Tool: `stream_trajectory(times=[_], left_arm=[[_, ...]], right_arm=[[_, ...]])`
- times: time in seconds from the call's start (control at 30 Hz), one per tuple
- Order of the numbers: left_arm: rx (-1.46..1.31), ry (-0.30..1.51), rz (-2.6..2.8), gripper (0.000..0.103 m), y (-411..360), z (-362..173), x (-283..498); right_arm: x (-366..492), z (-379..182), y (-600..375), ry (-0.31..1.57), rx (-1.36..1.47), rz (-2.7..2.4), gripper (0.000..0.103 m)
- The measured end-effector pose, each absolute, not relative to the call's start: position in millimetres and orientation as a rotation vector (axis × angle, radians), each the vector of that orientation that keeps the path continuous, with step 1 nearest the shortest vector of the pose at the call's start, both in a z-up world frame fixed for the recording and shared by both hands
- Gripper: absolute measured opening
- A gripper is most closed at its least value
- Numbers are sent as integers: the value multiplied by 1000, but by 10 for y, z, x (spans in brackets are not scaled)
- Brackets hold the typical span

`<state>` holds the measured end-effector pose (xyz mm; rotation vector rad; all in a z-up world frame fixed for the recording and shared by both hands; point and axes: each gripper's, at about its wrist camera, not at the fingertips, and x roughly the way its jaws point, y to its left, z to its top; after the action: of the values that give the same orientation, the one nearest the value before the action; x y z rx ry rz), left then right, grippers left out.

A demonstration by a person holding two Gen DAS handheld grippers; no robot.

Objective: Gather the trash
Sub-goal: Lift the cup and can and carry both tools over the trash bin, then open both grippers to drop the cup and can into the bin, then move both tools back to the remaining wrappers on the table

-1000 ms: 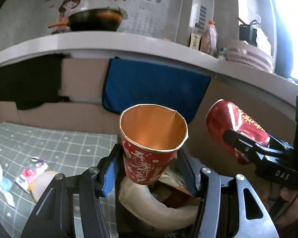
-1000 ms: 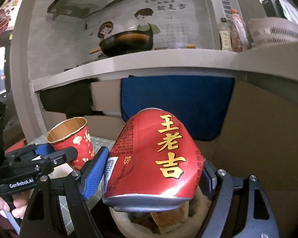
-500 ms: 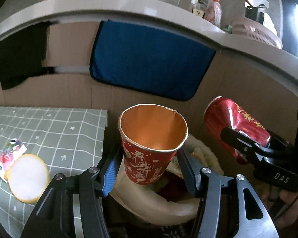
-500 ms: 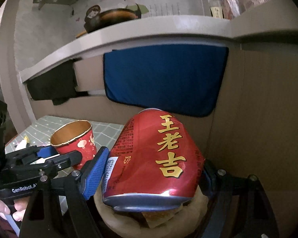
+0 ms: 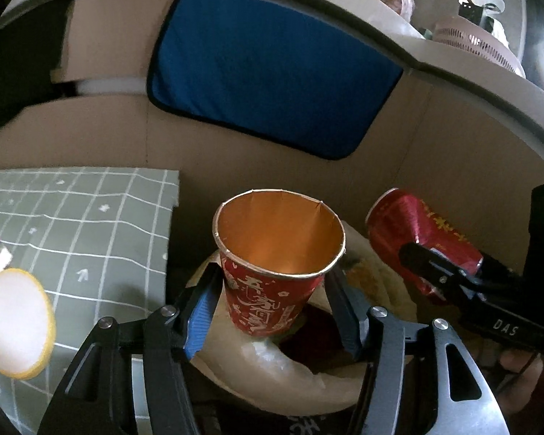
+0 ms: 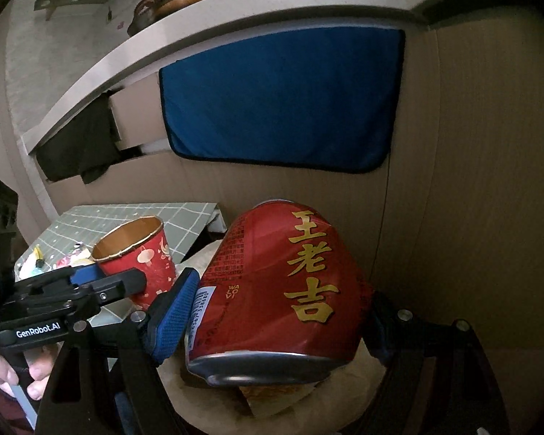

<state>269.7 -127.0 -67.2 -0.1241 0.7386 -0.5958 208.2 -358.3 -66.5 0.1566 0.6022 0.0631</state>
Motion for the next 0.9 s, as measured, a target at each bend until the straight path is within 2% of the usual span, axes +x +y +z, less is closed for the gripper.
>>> stream_trajectory(times=[0.63,0.9], left_arm=[[-167,803,-683,72,-1264,-755,2754],[-142,787,-657,73,-1236,-720,2664]], right_arm=[[2091,-641,-3652,572,149,-32,82],[2068,-600,-3649,554,156,-25,82]])
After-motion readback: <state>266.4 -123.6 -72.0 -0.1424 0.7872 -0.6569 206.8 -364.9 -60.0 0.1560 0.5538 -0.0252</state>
